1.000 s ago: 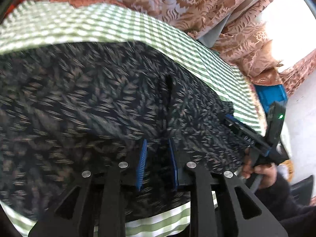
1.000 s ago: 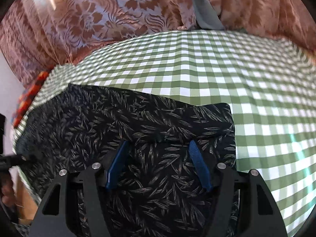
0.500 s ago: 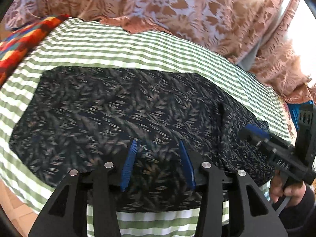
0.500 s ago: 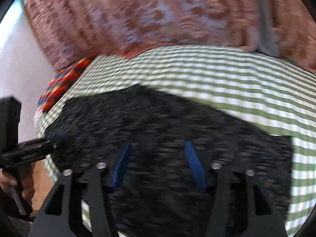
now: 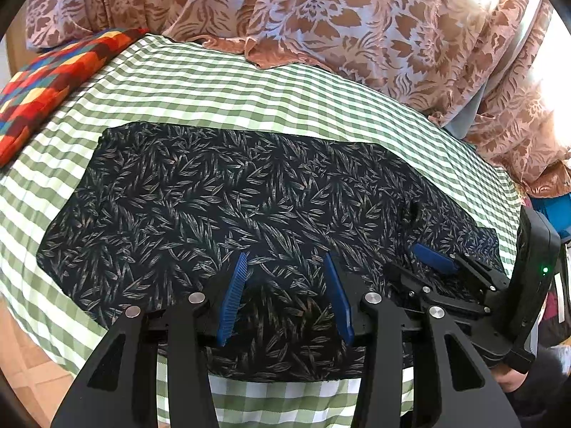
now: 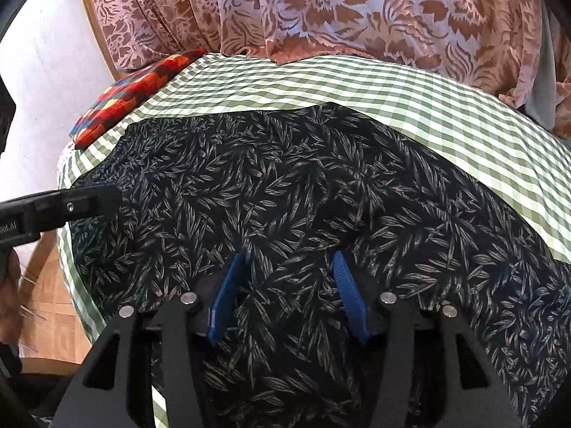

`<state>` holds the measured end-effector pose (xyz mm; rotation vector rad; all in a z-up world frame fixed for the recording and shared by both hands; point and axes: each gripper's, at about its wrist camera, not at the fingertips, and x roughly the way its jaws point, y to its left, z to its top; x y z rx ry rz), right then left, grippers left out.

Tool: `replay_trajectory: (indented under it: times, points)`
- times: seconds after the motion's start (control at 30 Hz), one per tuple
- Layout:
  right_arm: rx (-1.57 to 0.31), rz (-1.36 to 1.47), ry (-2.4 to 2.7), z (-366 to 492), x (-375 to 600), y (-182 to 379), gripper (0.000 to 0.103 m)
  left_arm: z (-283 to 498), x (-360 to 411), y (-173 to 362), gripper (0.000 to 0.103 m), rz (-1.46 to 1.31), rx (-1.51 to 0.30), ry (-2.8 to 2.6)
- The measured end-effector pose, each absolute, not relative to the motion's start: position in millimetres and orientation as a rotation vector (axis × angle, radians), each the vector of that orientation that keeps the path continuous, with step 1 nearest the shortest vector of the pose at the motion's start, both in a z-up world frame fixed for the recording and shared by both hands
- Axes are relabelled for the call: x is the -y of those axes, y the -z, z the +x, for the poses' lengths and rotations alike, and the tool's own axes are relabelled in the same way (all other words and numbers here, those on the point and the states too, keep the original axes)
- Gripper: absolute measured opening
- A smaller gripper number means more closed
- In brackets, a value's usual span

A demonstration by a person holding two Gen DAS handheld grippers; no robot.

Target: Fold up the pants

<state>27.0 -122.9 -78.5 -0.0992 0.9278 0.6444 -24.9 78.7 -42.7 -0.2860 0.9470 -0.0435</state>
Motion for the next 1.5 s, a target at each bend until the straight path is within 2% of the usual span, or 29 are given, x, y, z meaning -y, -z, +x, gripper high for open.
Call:
replay_trajectory:
  times: [0.07,0.3,0.37,0.47,0.53,0.6,0.7,0.83,1.0,1.1,1.27,1.33,1.37,1.4,1.5]
  points:
    - [-0.926,-0.093,-0.639,24.5,122.5,78.4,0.054,-26.2,-79.5,41.9,0.056,-0.291,-0.942,0.04]
    - [-0.927,-0.064,-0.635,23.7,125.3,70.2,0.054,-36.2,-95.0,37.2,0.056,-0.346,-0.927,0.027]
    - [-0.921,0.004,-0.656,23.7,134.1,60.9,0.054,-42.2,-114.6,32.8,0.056,-0.409,-0.905,0.015]
    - [-0.87,0.044,-0.663,17.5,145.3,45.3,0.061,-53.0,-159.7,29.5,0.056,-0.581,-0.878,-0.003]
    - [-0.855,0.056,-0.669,13.0,149.4,38.8,0.061,-65.0,-196.4,28.7,0.056,-0.701,-0.835,-0.039]
    - [-0.844,0.055,-0.669,8.7,153.5,35.5,0.062,-79.8,-233.0,32.5,0.064,-0.83,-0.791,-0.078]
    - [-0.856,0.073,-0.663,4.8,161.6,37.7,0.063,-96.8,-267.8,51.8,0.064,-1.019,-0.767,-0.093]
    - [-0.896,0.093,-0.64,2.2,170.8,50.7,0.064,-108.9,-290.1,77.5,0.064,-1.199,-0.738,-0.138]
    - [-0.917,0.105,-0.63,0.1,175.1,60.2,0.064,-101.0,-289.6,84.7,0.064,-1.203,-0.756,-0.149]
    - [-0.922,0.104,-0.629,1.3,174.6,62.9,0.065,-89.0,-287.2,90.0,0.057,-1.191,-0.772,-0.167]
    - [-0.925,0.111,-0.632,2.0,175.1,64.8,0.066,-73.6,-285.0,103.9,0.057,-1.178,-0.803,-0.207]
    - [-0.926,0.111,-0.632,2.3,174.9,65.6,0.066,-69.6,-282.5,102.8,0.043,-1.155,-0.801,-0.223]
    - [-0.927,0.11,-0.631,2.3,174.2,66.4,0.066,-67.7,-281.4,103.3,0.029,-1.139,-0.813,-0.239]
    - [-0.928,0.108,-0.631,2.2,173.8,66.9,0.067,-65.7,-279.3,103.6,0.02,-1.116,-0.821,-0.249]
    - [-0.925,0.1,-0.629,1.5,172.7,67.2,0.067,-63.6,-266.2,85.3,0.016,-1.0,-0.791,-0.235]
